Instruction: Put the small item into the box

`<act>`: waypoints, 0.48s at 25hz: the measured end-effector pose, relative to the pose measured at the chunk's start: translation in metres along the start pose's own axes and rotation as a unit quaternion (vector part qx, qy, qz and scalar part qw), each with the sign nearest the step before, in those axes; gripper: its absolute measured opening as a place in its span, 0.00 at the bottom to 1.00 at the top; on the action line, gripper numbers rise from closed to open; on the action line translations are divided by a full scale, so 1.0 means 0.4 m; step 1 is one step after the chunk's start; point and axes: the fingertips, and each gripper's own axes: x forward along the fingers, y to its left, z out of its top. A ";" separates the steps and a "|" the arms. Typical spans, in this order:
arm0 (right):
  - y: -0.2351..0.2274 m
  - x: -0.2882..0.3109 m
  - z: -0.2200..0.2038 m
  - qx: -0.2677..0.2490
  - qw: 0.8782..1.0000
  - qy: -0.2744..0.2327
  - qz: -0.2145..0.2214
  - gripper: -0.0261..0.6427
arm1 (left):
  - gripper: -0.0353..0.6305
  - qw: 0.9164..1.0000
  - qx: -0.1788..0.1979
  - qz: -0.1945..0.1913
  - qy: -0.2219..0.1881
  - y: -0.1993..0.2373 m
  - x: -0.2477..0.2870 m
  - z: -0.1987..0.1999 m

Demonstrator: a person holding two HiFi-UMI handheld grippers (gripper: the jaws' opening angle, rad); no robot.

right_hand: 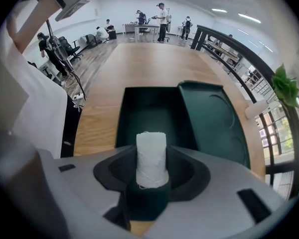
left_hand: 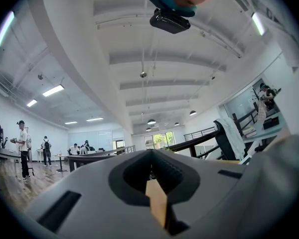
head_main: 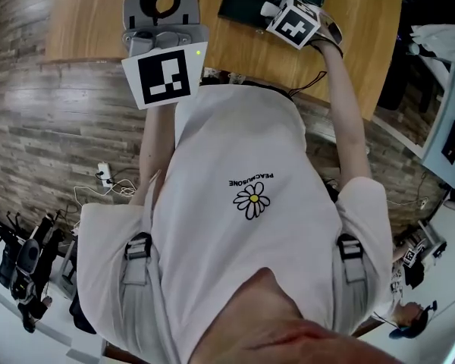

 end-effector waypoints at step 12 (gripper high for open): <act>0.027 0.067 -0.043 0.000 0.997 0.061 0.057 0.31 | 0.07 1.000 0.006 -0.005 0.019 -0.003 0.011 -0.035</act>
